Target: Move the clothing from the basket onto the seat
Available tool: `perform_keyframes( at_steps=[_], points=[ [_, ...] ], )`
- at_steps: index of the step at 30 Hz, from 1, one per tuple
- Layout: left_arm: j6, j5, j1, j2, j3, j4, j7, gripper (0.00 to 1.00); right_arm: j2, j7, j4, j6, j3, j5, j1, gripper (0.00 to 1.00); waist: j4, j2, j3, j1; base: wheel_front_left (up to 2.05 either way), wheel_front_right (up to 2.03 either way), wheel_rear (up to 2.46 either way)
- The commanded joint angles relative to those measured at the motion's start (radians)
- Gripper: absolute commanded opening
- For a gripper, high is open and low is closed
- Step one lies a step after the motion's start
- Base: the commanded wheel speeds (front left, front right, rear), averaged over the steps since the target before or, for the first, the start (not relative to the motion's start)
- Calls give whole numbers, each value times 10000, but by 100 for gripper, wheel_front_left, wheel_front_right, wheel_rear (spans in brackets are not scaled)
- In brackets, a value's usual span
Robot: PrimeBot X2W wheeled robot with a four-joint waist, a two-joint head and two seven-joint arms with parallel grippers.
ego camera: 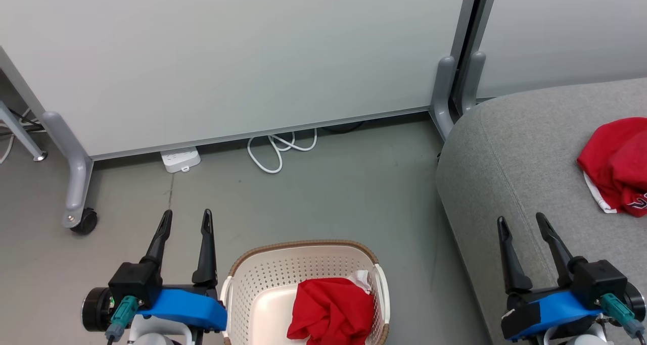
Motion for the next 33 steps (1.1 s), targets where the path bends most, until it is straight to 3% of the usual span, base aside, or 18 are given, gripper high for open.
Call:
perform_keyframes(
  at_steps=[1,23,33],
  points=[
    [-65,54,99,-27,83,68,-43,100,51,-9,54,1,-67,76,210,100,54,-1,-31,1,0,0,0],
    [-209,2,153,-109,97,333,-43,100,126,-9,174,1,-8,223,315,100,291,-1,-112,1,0,0,0],
    [-281,112,-580,-107,-767,1008,-43,100,126,-9,102,1,151,149,-40,100,86,-1,247,1,0,0,0]
  ],
)
